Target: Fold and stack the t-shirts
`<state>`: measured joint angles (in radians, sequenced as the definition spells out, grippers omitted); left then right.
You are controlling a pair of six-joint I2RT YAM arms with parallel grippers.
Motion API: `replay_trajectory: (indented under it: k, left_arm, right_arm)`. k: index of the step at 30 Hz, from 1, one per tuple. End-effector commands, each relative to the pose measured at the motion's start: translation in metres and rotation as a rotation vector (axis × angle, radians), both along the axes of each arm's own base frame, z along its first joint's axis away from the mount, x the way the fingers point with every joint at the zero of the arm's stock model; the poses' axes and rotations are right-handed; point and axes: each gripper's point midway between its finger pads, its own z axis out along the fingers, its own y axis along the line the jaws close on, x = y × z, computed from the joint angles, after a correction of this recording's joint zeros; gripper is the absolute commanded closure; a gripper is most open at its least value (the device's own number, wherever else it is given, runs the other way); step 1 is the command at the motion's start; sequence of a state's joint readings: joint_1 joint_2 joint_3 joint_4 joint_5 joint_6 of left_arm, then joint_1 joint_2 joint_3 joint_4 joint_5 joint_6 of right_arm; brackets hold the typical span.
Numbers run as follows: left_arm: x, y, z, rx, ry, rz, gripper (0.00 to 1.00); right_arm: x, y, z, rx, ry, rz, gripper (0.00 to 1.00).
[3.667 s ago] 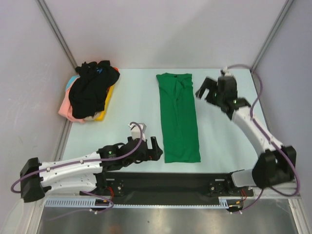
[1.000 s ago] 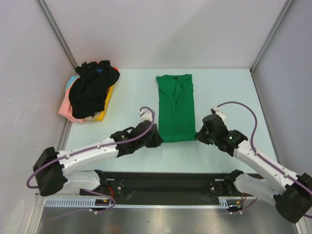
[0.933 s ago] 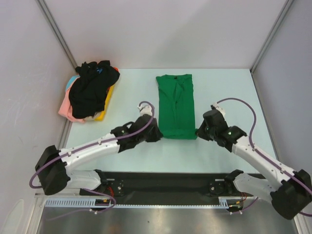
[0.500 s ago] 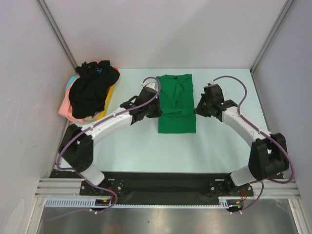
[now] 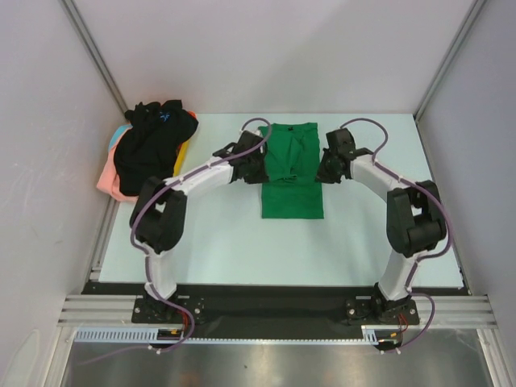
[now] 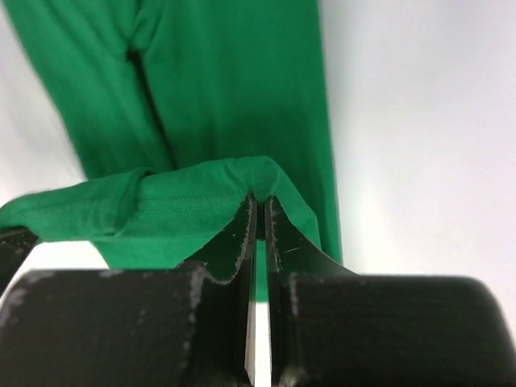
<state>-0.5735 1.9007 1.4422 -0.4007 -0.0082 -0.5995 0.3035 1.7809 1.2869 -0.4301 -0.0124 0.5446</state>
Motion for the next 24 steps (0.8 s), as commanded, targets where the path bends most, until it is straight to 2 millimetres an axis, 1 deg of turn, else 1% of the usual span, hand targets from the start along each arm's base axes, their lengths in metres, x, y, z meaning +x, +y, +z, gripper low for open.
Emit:
replay_trajectory:
  k: [1,2,3,4,5,6,7,8,9,10,11,12,13,14,15,16,17,18,19,20,21,22,23,24]
  left_arm:
    - [0.023,0.007,-0.008,0.004,0.036,0.007,0.84]
    - [0.025,0.008,-0.013,0.003,0.077,0.004,0.78]
    - [0.048,0.003,-0.012,-0.031,0.084,-0.001,0.75]
    - [0.061,0.003,-0.010,-0.043,0.090,-0.001,0.73]
    - [0.066,0.006,-0.010,-0.037,0.125,0.001,0.68]
    - [0.100,0.001,0.001,-0.076,0.094,-0.008,0.62]
    - [0.111,0.000,0.011,-0.081,0.086,-0.008,0.53]
    - [0.106,0.007,0.008,-0.052,0.148,-0.003,0.46]
    - [0.124,0.007,0.044,-0.080,0.071,0.003,0.45]
    - [0.122,0.010,0.052,-0.079,0.071,0.005,0.44]
    - [0.111,0.017,0.043,-0.053,0.107,0.012,0.42]
    - [0.104,0.020,0.040,-0.045,0.111,0.018,0.42]
    - [0.109,0.020,0.095,-0.109,-0.052,0.021,0.41]
    - [0.101,0.023,0.094,-0.123,-0.061,0.028,0.38]
    - [0.077,0.032,0.059,-0.107,0.011,0.051,0.37]
    - [0.074,0.033,0.086,-0.151,-0.073,0.053,0.36]
    - [0.054,0.036,0.062,-0.134,-0.022,0.055,0.36]
    - [0.046,0.036,0.059,-0.131,-0.021,0.050,0.36]
    - [0.041,0.037,0.057,-0.120,-0.030,0.052,0.36]
    - [0.021,0.036,0.047,-0.102,-0.013,0.037,0.35]
    - [0.013,0.035,0.041,-0.096,-0.007,0.027,0.35]
    - [0.009,0.032,0.040,-0.102,-0.024,0.020,0.34]
    - [-0.011,0.029,0.026,-0.101,0.005,0.001,0.32]
    - [-0.019,0.027,0.022,-0.113,0.008,-0.012,0.31]
  right_arm:
    - [0.032,-0.017,0.001,-0.031,-0.017,-0.046,1.00]
    - [0.037,-0.019,0.000,-0.026,-0.005,-0.057,1.00]
    - [0.047,-0.023,-0.013,-0.035,0.027,-0.071,0.99]
    - [0.074,-0.027,0.012,0.003,-0.025,-0.083,0.98]
    - [0.079,-0.031,0.013,-0.002,0.003,-0.101,0.95]
    - [0.090,-0.034,0.004,0.001,0.021,-0.097,0.86]
    - [0.099,-0.036,0.003,0.004,0.024,-0.098,0.46]
    - [0.116,-0.043,0.030,0.007,-0.010,-0.111,0.31]
    - [0.120,-0.043,0.034,-0.009,-0.016,-0.075,0.15]
    - [0.124,-0.045,0.033,-0.017,-0.015,-0.066,0.12]
    - [0.121,-0.052,0.035,-0.029,-0.004,-0.065,0.10]
    - [0.116,-0.053,0.033,-0.032,0.001,-0.053,0.10]
    - [0.111,-0.055,0.047,-0.026,-0.030,-0.046,0.09]
    - [0.112,-0.055,0.055,-0.011,-0.070,-0.044,0.09]
    - [0.093,-0.058,0.031,-0.012,-0.015,-0.048,0.09]
    - [0.090,-0.057,0.050,0.011,-0.073,-0.051,0.09]
    - [0.080,-0.055,0.046,0.026,-0.060,-0.050,0.09]
    - [0.060,-0.056,0.024,0.028,-0.003,-0.057,0.09]
    - [0.052,-0.054,0.032,0.049,-0.029,-0.056,0.09]
    - [0.043,-0.051,0.027,0.070,-0.017,-0.049,0.09]
    - [0.019,-0.051,0.003,0.071,0.040,-0.048,0.10]
    - [0.015,-0.050,0.000,0.085,0.028,-0.044,0.11]
    - [0.006,-0.045,0.005,0.115,0.013,-0.034,0.11]
    - [-0.005,-0.043,-0.005,0.127,0.034,-0.026,0.12]
